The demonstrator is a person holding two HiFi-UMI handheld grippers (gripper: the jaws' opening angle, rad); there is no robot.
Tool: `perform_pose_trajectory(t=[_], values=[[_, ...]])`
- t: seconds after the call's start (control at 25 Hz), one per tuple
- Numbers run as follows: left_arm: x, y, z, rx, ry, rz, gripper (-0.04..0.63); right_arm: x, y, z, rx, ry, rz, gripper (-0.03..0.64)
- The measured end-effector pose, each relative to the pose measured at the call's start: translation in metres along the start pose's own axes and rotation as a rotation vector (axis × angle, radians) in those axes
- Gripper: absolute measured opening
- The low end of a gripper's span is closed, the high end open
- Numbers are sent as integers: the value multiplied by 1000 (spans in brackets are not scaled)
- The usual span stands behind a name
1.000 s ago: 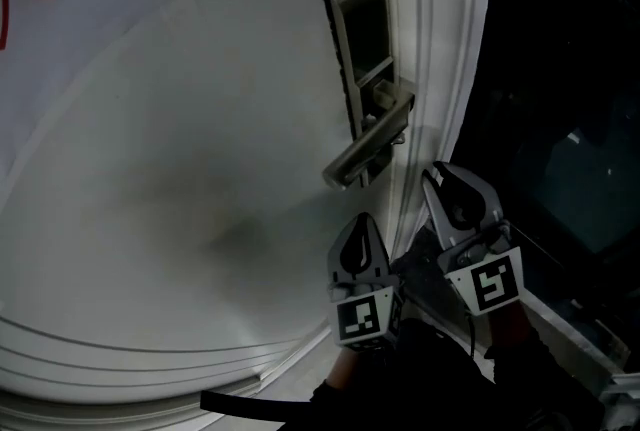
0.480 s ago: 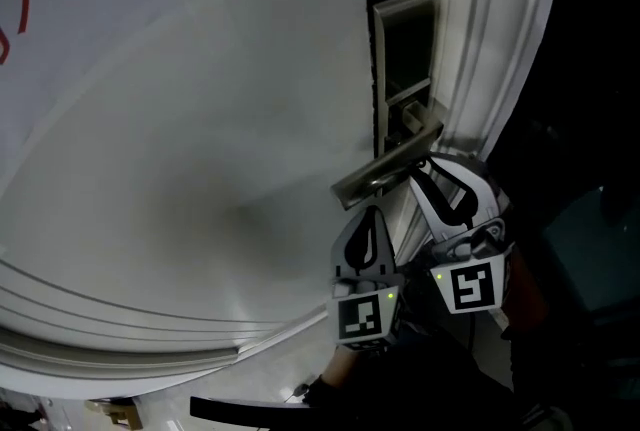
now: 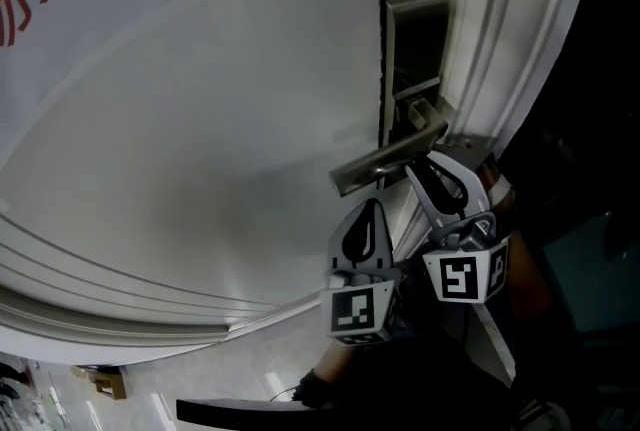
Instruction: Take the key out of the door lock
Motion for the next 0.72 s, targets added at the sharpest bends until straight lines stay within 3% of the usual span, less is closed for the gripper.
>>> perform_pose_trajectory(t=[0.16,0.36,0.72], values=[[-1,-1,6,39,11,-24,0,3,0,0,-38,33,-15,60],[4,-1,7,8,-10,-62,0,4,2,1,-73,61,-33,21],[7,-3,10,-14,-11,-99,0,5,2,3,-177,88,-26,17]])
Point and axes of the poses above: the fingertips, and each gripper's own axes: x forward along the fingers, y to its left, z out of its top, the point moved 7 cm from there along -x, backward along the fingers, and after that the axes turned 9 degrees about y, right-handed, at the moved point
